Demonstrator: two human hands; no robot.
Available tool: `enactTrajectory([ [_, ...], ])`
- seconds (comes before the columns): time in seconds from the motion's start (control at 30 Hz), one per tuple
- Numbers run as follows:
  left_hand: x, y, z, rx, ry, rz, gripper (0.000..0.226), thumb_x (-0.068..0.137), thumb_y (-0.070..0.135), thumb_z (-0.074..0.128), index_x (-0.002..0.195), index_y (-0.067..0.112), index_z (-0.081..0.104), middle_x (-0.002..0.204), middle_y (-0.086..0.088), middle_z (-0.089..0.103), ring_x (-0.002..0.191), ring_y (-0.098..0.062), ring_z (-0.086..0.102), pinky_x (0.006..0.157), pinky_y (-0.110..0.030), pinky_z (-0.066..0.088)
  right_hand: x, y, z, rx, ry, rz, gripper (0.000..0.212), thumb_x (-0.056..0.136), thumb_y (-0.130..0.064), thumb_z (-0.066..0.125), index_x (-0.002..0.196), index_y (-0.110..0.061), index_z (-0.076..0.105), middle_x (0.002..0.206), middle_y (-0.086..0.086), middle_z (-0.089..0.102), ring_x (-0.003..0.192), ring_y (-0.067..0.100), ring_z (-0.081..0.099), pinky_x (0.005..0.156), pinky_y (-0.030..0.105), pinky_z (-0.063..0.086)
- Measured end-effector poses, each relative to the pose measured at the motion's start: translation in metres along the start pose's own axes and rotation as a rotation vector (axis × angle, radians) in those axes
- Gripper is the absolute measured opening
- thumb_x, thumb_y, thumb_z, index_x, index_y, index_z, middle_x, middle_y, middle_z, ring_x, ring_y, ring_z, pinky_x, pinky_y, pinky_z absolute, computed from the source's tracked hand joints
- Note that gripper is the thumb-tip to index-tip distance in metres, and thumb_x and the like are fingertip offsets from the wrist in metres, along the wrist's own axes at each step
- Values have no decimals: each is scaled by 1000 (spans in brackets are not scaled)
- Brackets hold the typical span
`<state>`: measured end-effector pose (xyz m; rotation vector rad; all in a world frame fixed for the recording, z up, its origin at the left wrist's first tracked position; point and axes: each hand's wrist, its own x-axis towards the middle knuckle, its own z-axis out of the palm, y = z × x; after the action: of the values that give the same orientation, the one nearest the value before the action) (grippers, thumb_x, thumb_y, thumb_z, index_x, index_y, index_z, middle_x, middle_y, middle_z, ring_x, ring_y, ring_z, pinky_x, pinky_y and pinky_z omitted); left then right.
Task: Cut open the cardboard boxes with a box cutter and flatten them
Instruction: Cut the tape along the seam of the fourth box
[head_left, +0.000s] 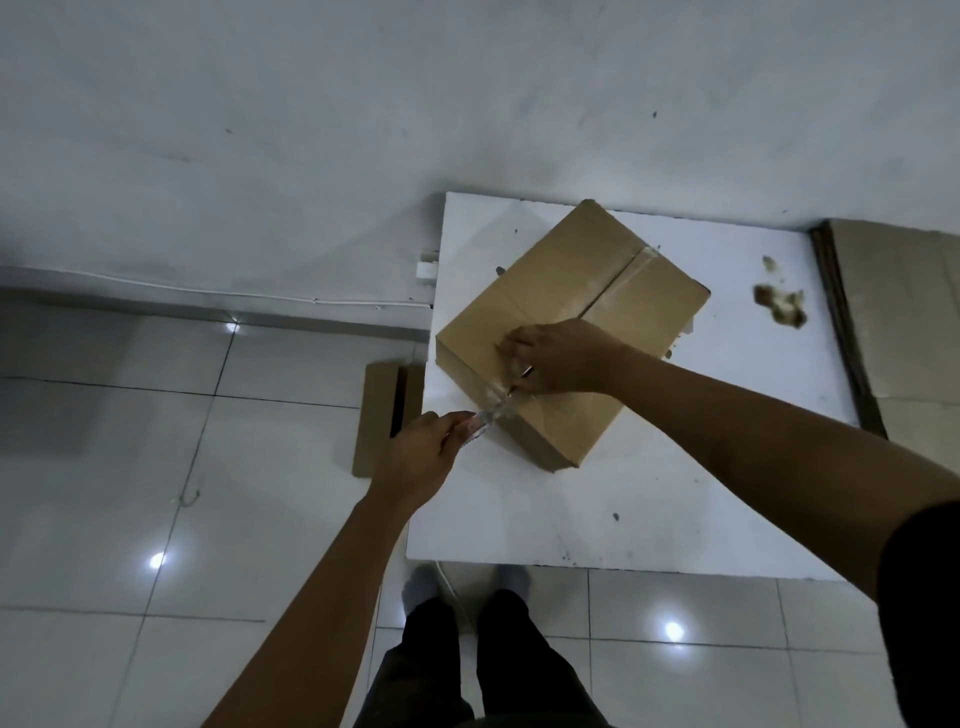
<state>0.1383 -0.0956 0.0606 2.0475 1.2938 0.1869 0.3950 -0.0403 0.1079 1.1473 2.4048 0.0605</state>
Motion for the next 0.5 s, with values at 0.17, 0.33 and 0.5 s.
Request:
enactTrajectory([
  [0.17,9,-1,-5,13,14,24,53,95,65,33,134,38,58,72,13,44,67,-5,48,57,-22,38,-7,-5,5,-385,-59,-65,58,94,-47,57,139,-10,56,133,15,61,112,23,65,67,26,56],
  [0.33,17,-1,-9,84,25,31,46,96,66,39,130,43,60,78,6,55,69,-8,54,57,-23,42,-6,-8,2,-414,-135,-109,59,75,-53,78,127,-27,67,129,6,66,111,21,64,67,25,55],
  [0.5,18,1,-16,176,36,-7,44,94,69,40,122,44,64,74,7,54,62,-5,48,52,-20,32,-9,-15,2,-158,-114,-3,58,66,-52,86,118,-28,73,124,4,69,107,21,66,56,23,53],
])
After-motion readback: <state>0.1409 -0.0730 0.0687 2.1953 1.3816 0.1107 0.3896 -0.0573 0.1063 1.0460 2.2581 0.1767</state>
